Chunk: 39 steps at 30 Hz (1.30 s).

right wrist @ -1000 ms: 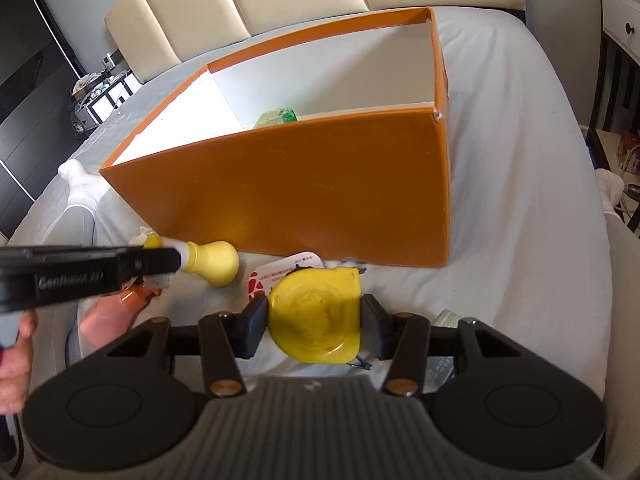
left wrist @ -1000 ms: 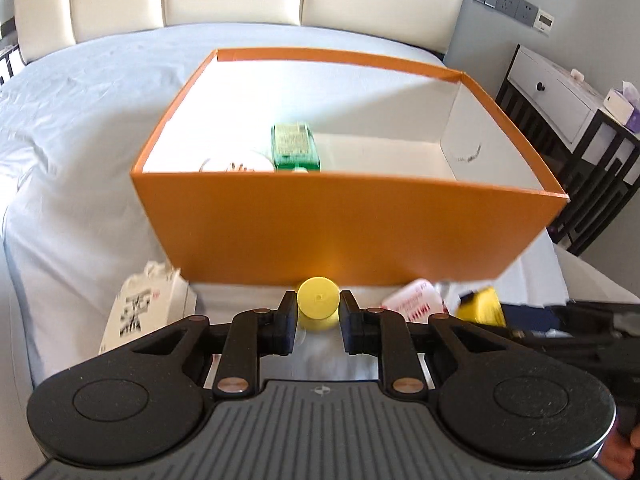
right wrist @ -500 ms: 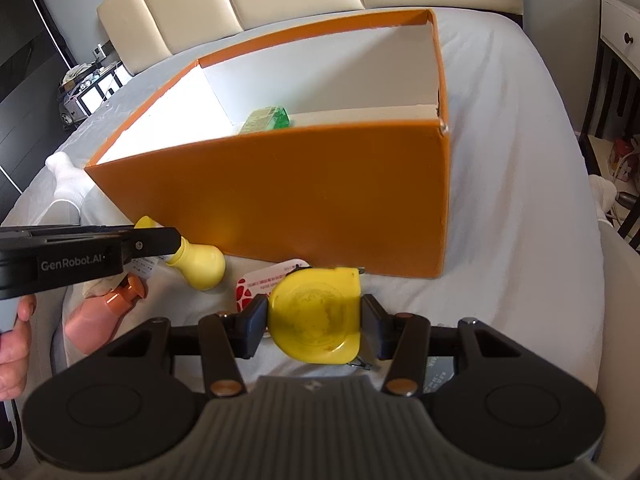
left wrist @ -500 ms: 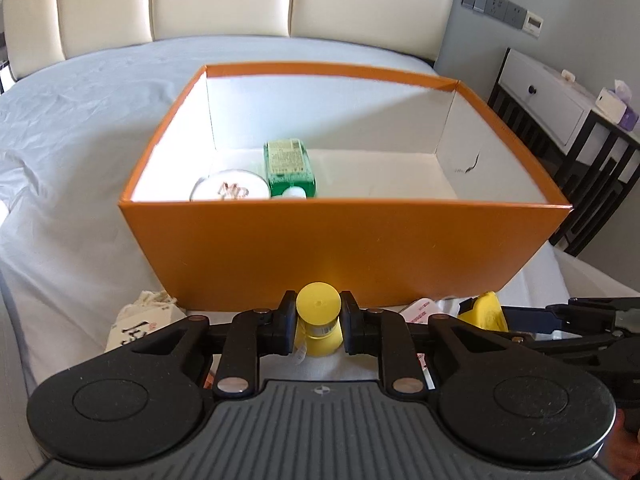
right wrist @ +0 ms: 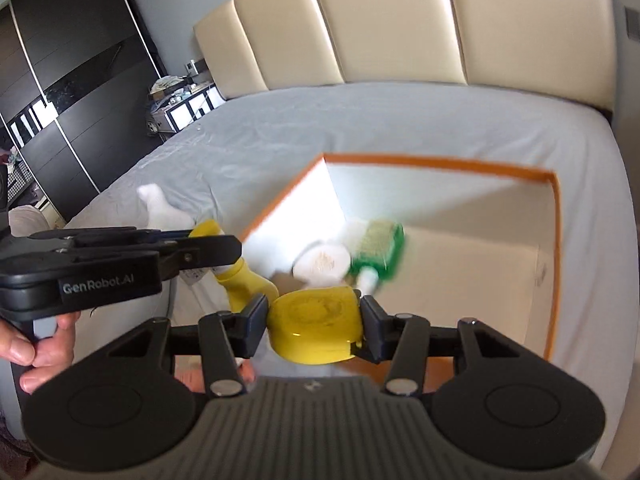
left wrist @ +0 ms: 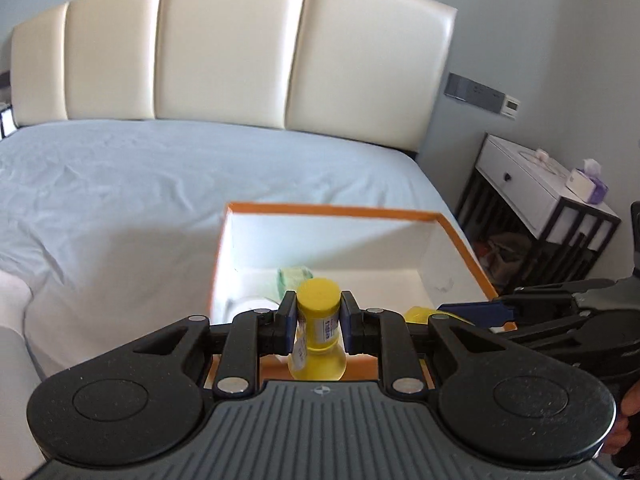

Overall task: Organize rigid objects
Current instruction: 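Carry the yellow bottle into the box with the left tool while the right drops the compact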

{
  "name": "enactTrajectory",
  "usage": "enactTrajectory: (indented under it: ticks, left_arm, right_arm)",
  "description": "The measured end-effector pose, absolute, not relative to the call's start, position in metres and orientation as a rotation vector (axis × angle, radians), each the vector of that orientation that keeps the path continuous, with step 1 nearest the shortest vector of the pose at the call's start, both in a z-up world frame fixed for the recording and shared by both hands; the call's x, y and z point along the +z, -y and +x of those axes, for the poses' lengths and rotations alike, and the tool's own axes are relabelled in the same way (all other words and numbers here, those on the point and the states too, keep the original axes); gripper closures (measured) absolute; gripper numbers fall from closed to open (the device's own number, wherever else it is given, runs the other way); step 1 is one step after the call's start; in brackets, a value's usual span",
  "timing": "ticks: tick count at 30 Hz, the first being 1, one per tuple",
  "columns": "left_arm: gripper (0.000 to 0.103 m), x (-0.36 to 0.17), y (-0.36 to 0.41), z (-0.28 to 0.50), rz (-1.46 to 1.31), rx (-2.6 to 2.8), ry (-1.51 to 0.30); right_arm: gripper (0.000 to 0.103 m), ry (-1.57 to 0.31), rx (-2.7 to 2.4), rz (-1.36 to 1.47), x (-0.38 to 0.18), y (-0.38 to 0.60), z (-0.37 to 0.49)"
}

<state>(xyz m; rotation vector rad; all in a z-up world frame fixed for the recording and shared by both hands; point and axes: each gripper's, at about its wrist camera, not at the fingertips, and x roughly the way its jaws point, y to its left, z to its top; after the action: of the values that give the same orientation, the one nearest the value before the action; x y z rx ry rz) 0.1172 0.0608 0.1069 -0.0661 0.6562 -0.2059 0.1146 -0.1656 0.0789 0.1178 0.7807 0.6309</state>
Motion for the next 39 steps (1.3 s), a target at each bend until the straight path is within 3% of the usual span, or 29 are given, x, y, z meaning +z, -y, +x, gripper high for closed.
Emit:
enactTrajectory:
  ticks: [6,24,31,39]
  left_arm:
    - [0.079,0.107,-0.082,0.161,-0.111,-0.180,-0.647]
    - [0.079,0.100,-0.145,0.227,-0.190,-0.098,-0.616]
    - [0.079,0.097,-0.148,0.227,-0.192,-0.096,-0.631]
    - [0.079,0.112,-0.124,0.218,-0.158,-0.152,-0.616]
  right_arm:
    - [0.053,-0.860,0.606,0.178,0.083,0.141,0.176]
    - [0.053,-1.106,0.459,0.184,-0.003,0.039,0.330]
    - [0.050,-1.152,0.424,0.268,-0.022,0.040,0.346]
    - [0.046,-1.105,0.441,0.269,-0.001,0.058,0.330]
